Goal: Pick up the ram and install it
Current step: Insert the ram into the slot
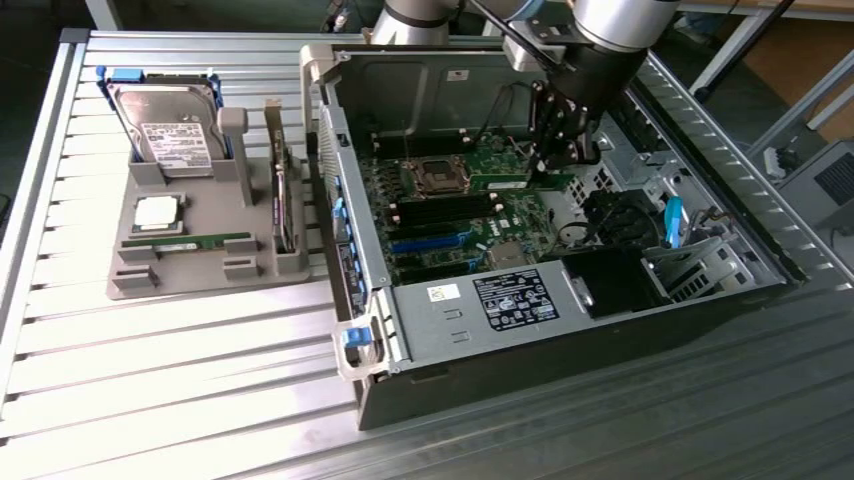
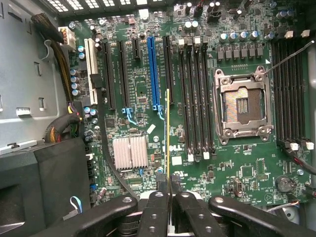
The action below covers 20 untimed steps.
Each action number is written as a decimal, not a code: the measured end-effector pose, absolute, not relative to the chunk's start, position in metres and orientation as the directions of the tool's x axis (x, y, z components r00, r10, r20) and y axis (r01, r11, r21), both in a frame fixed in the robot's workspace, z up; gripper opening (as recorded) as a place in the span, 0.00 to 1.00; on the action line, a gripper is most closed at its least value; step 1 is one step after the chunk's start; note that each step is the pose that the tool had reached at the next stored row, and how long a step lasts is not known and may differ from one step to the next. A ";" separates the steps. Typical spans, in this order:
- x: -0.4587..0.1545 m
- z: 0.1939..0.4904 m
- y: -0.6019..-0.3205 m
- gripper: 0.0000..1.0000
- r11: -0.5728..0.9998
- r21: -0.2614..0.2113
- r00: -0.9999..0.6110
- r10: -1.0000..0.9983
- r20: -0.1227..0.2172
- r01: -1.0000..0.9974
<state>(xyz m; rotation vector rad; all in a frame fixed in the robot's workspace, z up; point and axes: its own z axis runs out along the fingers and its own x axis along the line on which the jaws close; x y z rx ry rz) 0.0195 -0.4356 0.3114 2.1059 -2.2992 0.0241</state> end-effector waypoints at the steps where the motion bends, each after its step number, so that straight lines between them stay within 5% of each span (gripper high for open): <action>1: 0.019 0.311 -0.436 0.11 0.088 0.005 -0.087 -0.996 0.028 -0.996; 20: 0.019 0.307 -0.436 0.11 0.088 0.005 -0.088 -0.996 0.028 -0.996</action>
